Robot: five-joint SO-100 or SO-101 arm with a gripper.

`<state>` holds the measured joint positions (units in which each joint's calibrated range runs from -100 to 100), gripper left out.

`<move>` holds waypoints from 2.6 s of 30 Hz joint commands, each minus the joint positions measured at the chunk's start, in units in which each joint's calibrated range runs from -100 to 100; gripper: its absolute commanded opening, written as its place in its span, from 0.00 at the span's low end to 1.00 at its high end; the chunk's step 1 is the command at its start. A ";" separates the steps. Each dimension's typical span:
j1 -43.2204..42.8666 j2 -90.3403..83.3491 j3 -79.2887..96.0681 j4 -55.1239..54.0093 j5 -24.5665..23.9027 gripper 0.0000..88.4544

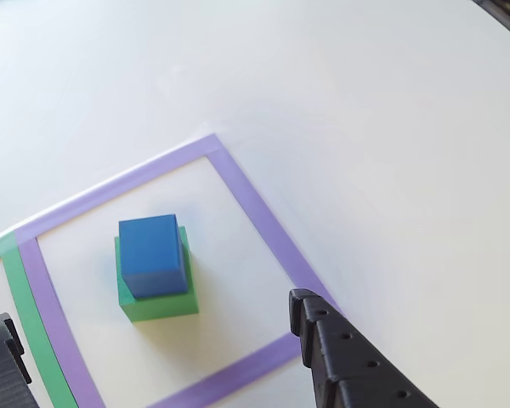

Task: Tower of hanoi

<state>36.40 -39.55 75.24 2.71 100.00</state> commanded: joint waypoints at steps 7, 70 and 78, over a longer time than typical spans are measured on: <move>-2.58 17.84 1.23 -26.06 0.00 0.45; -7.15 40.68 -10.67 -38.61 0.00 0.13; -7.61 40.76 -10.67 -38.69 0.00 0.07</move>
<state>29.51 1.64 67.15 -34.45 100.00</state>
